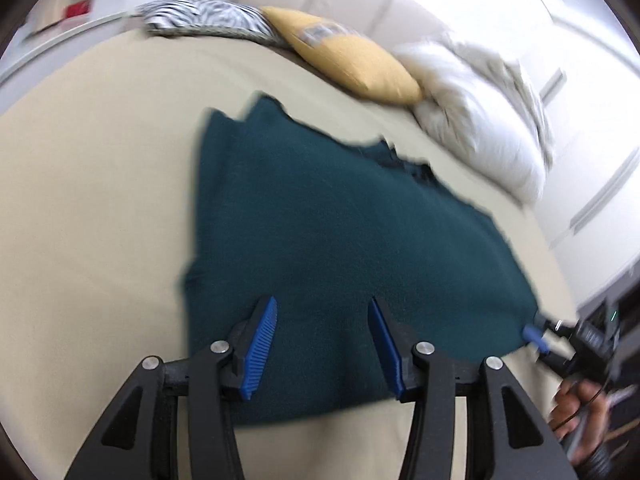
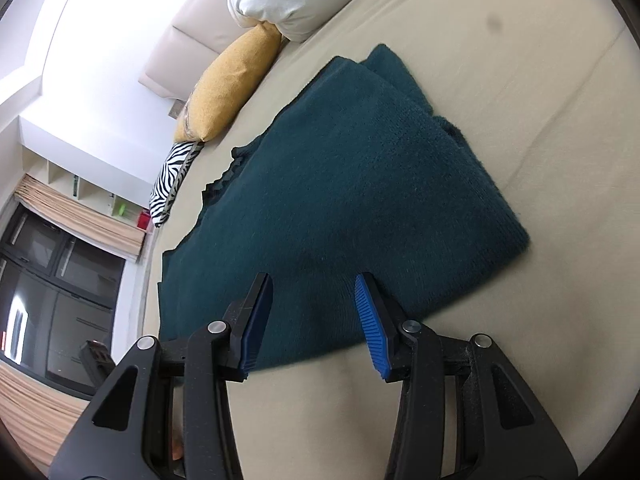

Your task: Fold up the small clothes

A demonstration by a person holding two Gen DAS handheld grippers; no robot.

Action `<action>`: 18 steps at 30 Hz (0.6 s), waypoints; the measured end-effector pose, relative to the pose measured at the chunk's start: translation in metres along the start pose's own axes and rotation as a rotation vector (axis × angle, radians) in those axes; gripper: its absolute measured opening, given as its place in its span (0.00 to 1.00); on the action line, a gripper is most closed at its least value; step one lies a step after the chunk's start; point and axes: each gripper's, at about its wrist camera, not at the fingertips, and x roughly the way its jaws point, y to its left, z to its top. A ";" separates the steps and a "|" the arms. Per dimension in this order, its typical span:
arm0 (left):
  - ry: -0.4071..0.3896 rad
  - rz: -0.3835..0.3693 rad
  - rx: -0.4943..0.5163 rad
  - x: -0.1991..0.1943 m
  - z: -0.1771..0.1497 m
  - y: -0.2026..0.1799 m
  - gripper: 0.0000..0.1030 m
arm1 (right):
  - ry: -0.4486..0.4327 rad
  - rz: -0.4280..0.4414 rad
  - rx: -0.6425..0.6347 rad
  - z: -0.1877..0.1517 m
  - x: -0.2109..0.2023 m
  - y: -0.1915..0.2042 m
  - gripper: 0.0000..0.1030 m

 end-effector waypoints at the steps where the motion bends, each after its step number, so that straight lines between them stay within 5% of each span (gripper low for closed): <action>1: -0.043 0.005 -0.024 -0.015 0.001 0.006 0.61 | -0.001 0.005 -0.005 -0.001 -0.005 0.003 0.42; 4: -0.083 0.012 -0.103 -0.030 0.007 0.026 0.69 | -0.004 0.026 -0.012 -0.003 -0.014 0.007 0.42; 9: 0.020 -0.037 -0.241 -0.004 0.019 0.063 0.69 | 0.021 0.087 -0.017 -0.007 -0.019 0.020 0.42; 18: 0.090 -0.120 -0.278 0.022 0.043 0.076 0.68 | 0.084 0.176 -0.036 -0.014 -0.008 0.041 0.42</action>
